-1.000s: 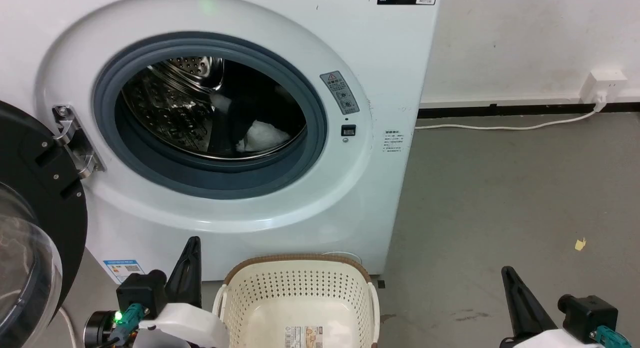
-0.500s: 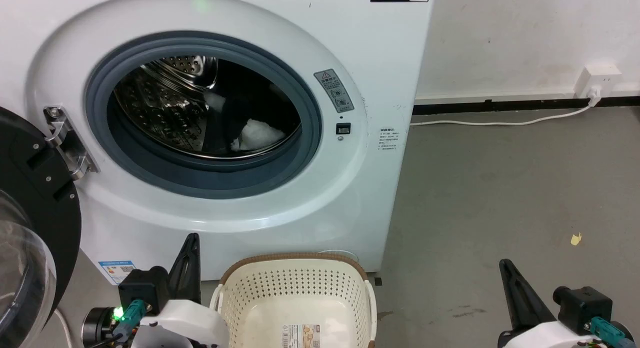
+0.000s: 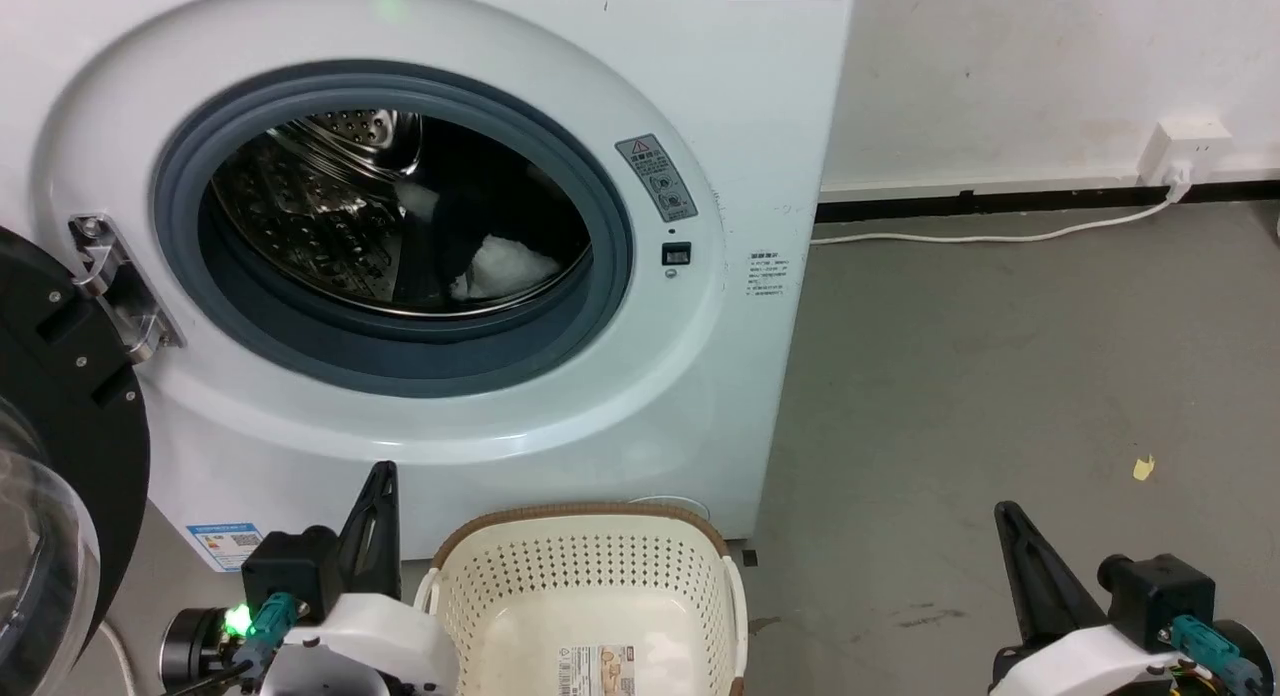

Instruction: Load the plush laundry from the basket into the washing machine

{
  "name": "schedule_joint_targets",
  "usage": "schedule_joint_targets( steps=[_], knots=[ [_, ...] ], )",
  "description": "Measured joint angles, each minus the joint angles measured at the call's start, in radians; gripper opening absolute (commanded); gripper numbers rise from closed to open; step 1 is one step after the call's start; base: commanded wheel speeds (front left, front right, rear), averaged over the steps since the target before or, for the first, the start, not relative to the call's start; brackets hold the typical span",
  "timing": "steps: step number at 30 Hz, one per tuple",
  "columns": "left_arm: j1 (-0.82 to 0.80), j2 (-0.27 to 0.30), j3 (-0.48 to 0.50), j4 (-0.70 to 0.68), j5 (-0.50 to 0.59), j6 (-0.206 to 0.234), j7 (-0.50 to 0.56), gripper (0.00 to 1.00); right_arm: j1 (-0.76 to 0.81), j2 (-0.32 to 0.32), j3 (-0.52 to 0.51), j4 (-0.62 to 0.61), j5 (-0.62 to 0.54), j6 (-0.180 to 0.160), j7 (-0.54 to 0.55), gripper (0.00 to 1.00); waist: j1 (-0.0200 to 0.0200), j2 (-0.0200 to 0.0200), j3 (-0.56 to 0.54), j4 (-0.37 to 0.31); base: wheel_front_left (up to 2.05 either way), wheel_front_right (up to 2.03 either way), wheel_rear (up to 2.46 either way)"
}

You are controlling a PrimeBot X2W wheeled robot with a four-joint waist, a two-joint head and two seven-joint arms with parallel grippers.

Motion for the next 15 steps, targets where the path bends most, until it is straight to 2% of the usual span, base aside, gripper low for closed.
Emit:
schedule_joint_targets(
  steps=[15],
  knots=[
    [0.001,-0.034,0.038,-0.016,0.071,-0.02,0.029,0.0,-0.013,0.0,0.004,-0.017,-0.043,0.0,0.025,0.0,0.0001,0.0,0.008,-0.014,0.0,0.0,0.0]
  ],
)
